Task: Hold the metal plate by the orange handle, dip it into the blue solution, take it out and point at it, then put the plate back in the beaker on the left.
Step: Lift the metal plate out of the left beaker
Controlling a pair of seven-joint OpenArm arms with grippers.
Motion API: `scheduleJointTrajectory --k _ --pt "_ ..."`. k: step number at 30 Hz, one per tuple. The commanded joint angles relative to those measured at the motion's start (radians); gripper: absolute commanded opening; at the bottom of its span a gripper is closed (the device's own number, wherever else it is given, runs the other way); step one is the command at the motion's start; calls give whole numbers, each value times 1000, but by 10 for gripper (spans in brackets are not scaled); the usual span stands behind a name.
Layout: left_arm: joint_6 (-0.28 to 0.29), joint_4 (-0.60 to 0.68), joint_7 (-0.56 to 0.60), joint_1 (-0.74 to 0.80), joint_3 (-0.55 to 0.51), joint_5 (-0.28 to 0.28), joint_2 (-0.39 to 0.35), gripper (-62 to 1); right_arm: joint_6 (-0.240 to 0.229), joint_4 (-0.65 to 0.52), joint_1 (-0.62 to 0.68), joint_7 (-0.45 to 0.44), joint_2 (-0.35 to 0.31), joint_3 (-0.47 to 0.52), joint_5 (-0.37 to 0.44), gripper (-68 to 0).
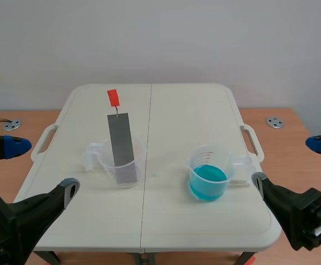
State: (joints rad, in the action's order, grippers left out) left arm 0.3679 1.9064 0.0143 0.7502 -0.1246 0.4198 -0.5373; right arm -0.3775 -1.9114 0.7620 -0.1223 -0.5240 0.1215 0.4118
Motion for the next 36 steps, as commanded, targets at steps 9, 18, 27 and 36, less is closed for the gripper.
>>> scheduleJointTrajectory --k 9,18,27,36 --pt "-3 6 14 -6 2 6 5 14 3 -19 -11 9 -10 0 11 -12" --pt "-6 6 14 -6 2 3 5 14 -32 0 -67 4 -10 -10 11 -12" --pt "-6 6 14 -6 2 3 5 14 -96 97 -256 3 -10 -108 12 -12" --pt "-13 6 13 -6 2 -1 5 -441 -145 227 -473 4 2 -222 47 -12"
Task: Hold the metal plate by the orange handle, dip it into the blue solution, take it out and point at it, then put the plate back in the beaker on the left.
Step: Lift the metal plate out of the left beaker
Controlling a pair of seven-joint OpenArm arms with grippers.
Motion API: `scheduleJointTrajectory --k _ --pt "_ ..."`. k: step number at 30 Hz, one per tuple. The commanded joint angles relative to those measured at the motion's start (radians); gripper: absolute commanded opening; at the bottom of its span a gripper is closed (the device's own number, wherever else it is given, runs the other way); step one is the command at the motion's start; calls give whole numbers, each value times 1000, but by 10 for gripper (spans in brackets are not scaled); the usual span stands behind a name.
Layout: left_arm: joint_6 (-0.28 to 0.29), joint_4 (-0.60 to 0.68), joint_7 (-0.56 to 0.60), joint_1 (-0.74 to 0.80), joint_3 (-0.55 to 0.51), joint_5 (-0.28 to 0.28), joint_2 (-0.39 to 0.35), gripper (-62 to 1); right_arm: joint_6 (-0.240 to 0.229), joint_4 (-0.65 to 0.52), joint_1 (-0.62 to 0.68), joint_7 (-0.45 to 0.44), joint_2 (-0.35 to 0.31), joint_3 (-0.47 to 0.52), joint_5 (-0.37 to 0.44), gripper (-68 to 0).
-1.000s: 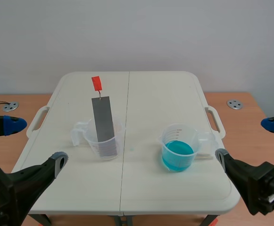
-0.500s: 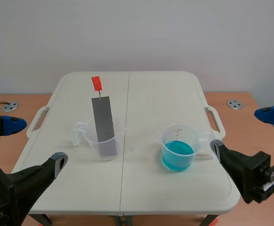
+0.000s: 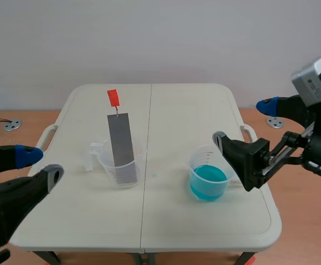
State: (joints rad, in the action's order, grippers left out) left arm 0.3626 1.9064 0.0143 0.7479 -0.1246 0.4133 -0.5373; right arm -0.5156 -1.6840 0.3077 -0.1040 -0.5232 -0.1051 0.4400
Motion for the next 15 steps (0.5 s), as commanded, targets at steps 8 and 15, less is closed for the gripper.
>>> scheduleJointTrajectory --k 8,15 --pt "-96 6 -21 6 -1 -59 5 -594 -62 127 -187 -14 50 -99 48 -12" --pt "-231 -5 -92 167 -2 -181 -41 -594 -67 244 -330 -13 95 -191 67 -12"
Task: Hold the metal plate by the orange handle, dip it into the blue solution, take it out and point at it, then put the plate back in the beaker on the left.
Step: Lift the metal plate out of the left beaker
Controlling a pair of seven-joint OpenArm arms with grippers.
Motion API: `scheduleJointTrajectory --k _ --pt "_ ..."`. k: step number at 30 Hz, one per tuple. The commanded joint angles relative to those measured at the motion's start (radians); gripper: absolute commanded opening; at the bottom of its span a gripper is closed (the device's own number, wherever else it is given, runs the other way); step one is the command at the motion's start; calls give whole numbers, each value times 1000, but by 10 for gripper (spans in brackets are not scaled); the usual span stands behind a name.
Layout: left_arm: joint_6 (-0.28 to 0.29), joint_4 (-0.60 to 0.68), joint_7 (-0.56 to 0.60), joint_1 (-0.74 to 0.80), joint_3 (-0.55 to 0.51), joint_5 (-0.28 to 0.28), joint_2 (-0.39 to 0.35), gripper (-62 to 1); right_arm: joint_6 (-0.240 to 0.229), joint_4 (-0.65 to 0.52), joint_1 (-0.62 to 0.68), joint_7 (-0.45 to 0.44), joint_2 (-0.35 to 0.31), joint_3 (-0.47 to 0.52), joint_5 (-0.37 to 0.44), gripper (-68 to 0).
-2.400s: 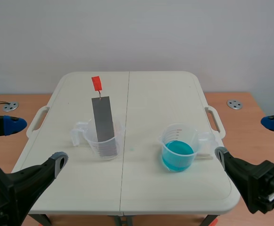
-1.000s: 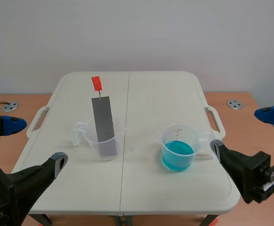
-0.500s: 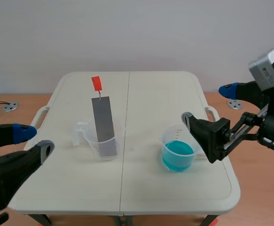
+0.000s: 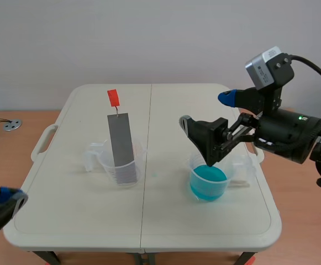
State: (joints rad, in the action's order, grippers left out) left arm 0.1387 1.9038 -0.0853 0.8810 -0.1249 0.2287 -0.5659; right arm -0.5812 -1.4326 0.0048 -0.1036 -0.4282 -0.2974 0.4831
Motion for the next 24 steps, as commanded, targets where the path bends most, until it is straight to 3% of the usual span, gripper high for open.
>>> scheduleJointTrajectory --k 1,5,10,14,20,24 --pt "-21 -12 2 64 -1 -1 -23 -594 -13 8 -46 -14 7 -10 27 -12" --pt "-22 -86 -14 159 -1 -16 -50 -594 -45 71 -117 -10 43 -50 50 -12" --pt "-15 -237 -9 200 1 -17 -53 -594 -49 150 -192 -6 95 -85 49 -12" --pt "-11 -354 57 199 1 -16 -53 -594 -76 220 -256 14 141 -106 49 -12" --pt "55 -470 97 199 11 -16 -52 -594 -82 304 -348 69 207 -141 48 -12" --pt "67 -520 96 199 35 -17 -52 -594 -82 352 -403 97 248 -150 48 -12"
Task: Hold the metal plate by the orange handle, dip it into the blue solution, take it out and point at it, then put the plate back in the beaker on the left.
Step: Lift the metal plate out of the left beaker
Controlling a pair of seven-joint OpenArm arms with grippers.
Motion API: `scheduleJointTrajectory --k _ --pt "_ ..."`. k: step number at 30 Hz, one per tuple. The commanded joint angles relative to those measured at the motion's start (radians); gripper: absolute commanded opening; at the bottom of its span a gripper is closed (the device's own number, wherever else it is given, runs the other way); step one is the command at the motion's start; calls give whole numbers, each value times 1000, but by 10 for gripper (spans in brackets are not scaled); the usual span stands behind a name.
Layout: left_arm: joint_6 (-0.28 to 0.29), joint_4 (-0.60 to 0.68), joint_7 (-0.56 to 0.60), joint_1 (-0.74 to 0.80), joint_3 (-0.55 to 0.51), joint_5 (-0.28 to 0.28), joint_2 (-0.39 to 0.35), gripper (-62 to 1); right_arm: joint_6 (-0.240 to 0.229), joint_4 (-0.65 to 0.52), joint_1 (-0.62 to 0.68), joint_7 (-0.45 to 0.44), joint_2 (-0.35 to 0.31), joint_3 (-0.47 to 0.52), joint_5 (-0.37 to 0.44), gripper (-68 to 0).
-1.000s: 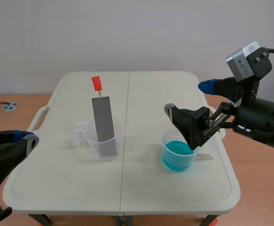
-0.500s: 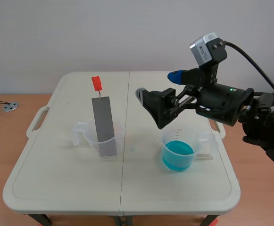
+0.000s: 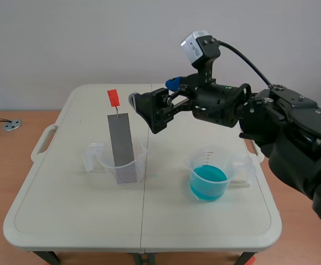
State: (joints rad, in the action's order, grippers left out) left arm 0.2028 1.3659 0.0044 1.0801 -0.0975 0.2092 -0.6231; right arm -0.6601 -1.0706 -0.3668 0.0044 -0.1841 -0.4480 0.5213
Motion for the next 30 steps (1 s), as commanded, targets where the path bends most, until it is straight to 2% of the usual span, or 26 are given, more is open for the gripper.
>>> scheduleJointTrajectory --k 1,14,24,30 --pt "3 8 6 0 11 3 5 -594 -3 0 -45 -3 13 0 10 -12" --pt "3 -38 -2 -3 18 3 10 -594 -15 150 -183 127 136 -7 10 -12" --pt "2 -38 -1 -3 18 3 11 -594 -14 304 -286 175 223 -108 10 -12" --pt "2 -38 -2 -10 18 3 10 -594 -13 359 -290 172 262 -111 11 -12"
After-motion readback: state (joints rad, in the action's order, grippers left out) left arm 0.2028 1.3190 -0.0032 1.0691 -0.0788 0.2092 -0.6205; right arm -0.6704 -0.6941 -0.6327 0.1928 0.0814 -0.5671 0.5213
